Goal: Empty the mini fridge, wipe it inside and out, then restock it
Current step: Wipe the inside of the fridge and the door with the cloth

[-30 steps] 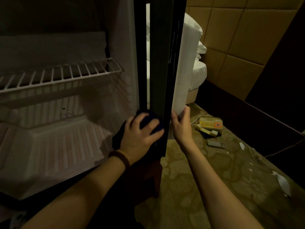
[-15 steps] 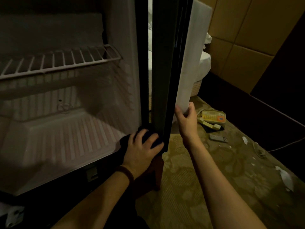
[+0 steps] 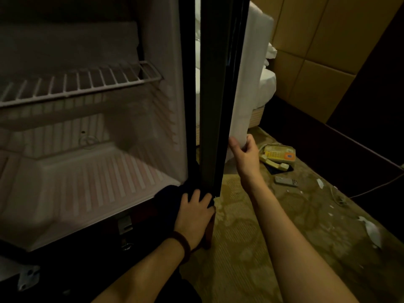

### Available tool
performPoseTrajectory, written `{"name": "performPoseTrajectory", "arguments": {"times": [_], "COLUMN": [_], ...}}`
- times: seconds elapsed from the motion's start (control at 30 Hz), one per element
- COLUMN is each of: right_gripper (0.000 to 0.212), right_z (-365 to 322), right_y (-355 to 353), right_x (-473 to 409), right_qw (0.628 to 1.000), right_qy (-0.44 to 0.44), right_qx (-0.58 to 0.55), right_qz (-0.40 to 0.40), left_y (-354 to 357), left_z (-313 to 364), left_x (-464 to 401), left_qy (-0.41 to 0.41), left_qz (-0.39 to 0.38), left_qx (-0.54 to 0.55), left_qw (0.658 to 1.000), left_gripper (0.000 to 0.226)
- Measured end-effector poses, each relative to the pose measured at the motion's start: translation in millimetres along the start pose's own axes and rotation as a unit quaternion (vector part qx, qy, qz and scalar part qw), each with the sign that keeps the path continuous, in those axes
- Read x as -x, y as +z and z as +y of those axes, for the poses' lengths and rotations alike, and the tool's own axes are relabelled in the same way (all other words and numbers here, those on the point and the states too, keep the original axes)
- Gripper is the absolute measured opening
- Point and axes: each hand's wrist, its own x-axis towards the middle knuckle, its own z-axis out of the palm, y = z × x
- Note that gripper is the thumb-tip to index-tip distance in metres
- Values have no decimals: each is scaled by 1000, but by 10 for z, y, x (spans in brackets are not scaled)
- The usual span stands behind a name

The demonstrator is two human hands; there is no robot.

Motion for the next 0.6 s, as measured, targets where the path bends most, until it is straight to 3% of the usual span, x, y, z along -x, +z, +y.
{"name": "performPoseTrajectory", "arguments": {"times": [0.13, 0.2, 0.3, 0.4, 0.53, 0.6], "right_gripper": [2, 9, 15, 19, 8, 27], "right_z": [-63, -81, -113, -147, -232, -423], "right_y": [-25, -54, -98, -141, -256, -285], "right_x": [82, 127, 208, 292, 383, 416], "right_qw": [999, 998, 996, 993, 976, 962], "right_qy": [0, -3, 10, 7, 5, -17], "right_qx": [43, 64, 84, 117, 216, 273], "right_qz": [6, 10, 17, 32, 16, 12], "left_y": [-170, -281, -533, -894, -1272, -1457], "left_z": [-43, -90, -186, -250, -252, -265], "left_x": [111, 194, 245, 277, 325, 336], "left_qy": [-33, -69, -98, -82, -68, -79], "left_qz": [53, 110, 166, 165, 254, 318], "left_qx": [94, 182, 351, 482, 535, 544], "left_qw": [994, 975, 916, 857, 803, 773], "left_gripper": [54, 51, 53, 58, 54, 55]}}
